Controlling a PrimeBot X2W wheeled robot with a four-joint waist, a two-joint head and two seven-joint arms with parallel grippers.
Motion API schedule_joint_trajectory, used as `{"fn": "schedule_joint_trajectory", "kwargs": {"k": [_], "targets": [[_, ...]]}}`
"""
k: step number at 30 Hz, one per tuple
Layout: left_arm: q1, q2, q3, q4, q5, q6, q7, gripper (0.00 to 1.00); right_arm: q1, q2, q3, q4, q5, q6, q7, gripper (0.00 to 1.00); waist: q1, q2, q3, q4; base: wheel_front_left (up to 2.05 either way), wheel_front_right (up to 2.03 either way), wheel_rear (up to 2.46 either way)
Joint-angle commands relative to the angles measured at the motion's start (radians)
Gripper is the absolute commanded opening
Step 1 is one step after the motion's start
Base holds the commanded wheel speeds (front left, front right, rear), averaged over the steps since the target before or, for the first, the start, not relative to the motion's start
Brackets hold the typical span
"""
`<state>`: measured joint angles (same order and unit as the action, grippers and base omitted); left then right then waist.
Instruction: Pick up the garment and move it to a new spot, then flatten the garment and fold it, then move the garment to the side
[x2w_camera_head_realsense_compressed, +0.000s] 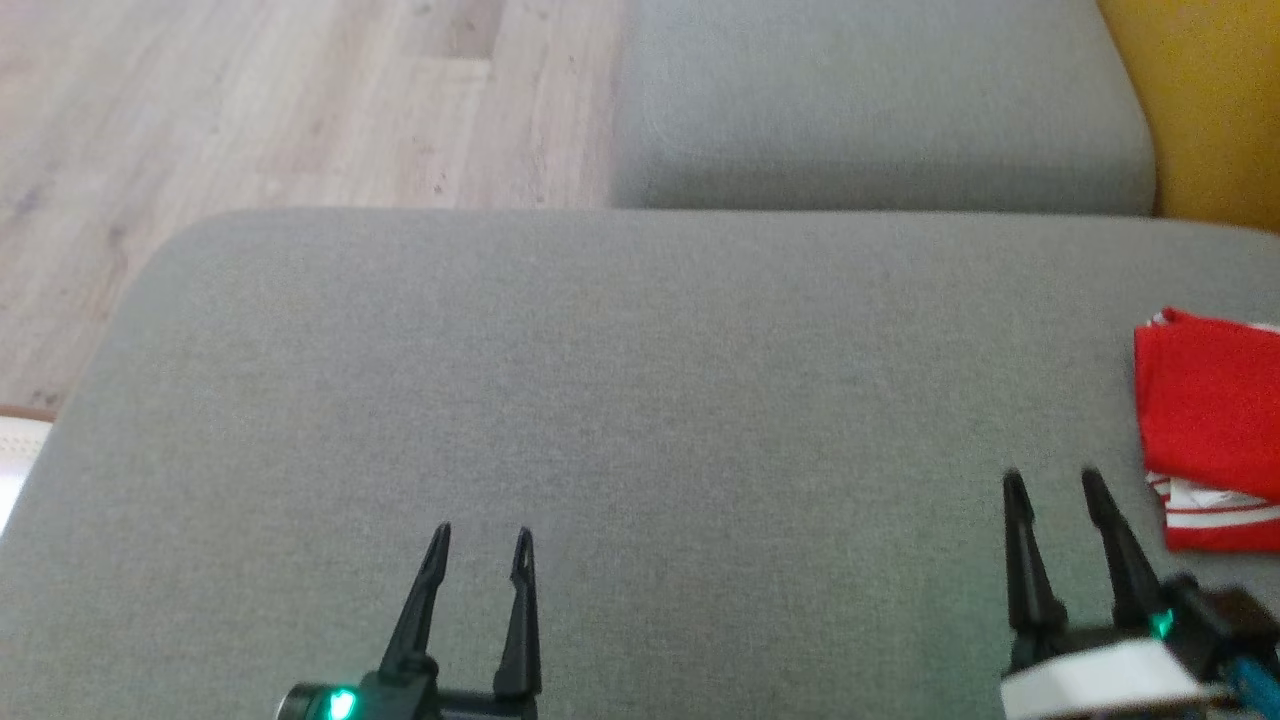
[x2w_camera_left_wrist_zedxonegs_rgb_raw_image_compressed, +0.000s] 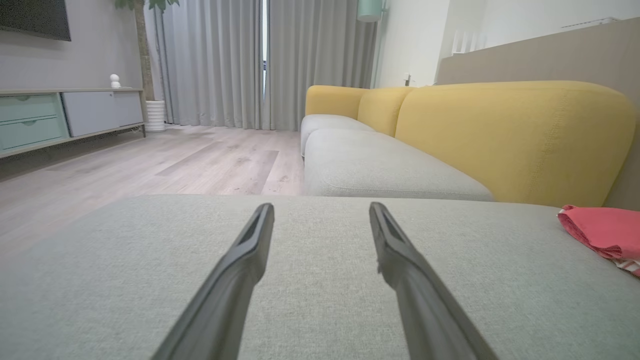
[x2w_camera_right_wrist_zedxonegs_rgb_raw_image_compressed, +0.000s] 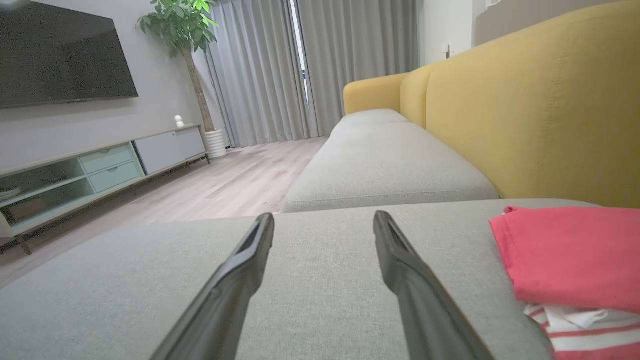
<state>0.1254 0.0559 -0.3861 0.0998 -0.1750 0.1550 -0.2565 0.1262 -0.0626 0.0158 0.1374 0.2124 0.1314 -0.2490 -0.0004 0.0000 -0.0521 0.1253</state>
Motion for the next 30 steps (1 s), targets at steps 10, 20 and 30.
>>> {"fn": "schedule_joint_trajectory", "kwargs": {"k": [10,20,30], "targets": [[0.025,-0.006,0.058,-0.039,0.032,0.003,-0.005,1.00,0.105,0.012,0.022,-0.044,-0.007,-0.001,-0.013,1.00,0.0004,0.0000,-0.055,0.001,0.00,0.00,0.00],[0.029,-0.006,0.065,-0.031,0.051,-0.008,-0.005,1.00,0.101,0.012,0.032,-0.039,-0.001,-0.001,-0.013,1.00,0.0004,0.0000,-0.069,-0.013,0.00,0.00,0.00],[0.067,0.005,0.046,0.041,-0.035,-0.015,0.012,0.00,0.140,0.017,0.010,0.042,0.070,0.000,0.014,0.00,0.0004,0.0000,-0.063,-0.018,0.00,0.00,0.00]]}}
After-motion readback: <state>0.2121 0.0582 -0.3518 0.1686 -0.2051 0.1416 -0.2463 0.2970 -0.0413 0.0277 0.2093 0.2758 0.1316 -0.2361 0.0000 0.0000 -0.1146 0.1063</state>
